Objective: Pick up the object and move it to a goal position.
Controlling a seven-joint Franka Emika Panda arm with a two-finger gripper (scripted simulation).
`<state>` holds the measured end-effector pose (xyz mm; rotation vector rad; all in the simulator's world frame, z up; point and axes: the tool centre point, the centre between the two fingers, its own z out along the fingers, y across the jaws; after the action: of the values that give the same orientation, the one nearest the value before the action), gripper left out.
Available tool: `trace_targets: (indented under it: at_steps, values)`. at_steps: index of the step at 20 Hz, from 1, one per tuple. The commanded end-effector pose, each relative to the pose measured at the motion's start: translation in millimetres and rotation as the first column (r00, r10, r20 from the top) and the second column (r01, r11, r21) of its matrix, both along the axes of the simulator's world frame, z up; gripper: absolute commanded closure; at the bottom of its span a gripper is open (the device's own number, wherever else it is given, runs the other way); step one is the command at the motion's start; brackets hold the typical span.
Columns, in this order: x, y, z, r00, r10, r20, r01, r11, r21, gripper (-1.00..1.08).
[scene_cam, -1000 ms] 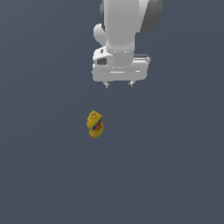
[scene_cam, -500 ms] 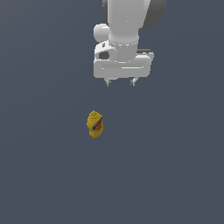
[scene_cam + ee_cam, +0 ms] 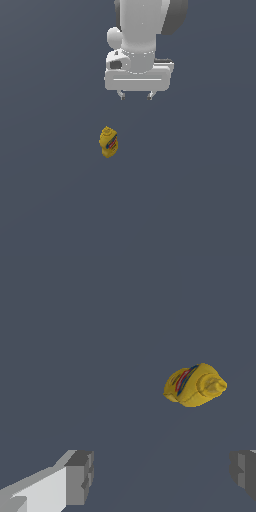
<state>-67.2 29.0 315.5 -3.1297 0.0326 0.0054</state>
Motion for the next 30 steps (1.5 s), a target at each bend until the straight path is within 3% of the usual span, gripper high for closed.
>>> trace_targets:
  at_steps: [1,9,18,24,30]
  values:
    - [3.4,-6.3,-5.2,0.999,-0.036,-0.001,0.036,0.999,0.001,-0.92]
    - [20.4,-42.2,-35.0,0.971,-0.239,-0.003,0.239,0.971,0.003,-0.92]
    - [36.3,-93.5,-76.4,0.871,-0.491,-0.001,0.491,0.871,-0.005,-0.92]
    - [39.9,-112.3,-91.2,0.821,-0.571,0.002,0.571,0.821,-0.01,-0.92]
    - [40.3,-116.5,-94.5,0.81,-0.587,0.002,0.587,0.809,-0.012,-0.92]
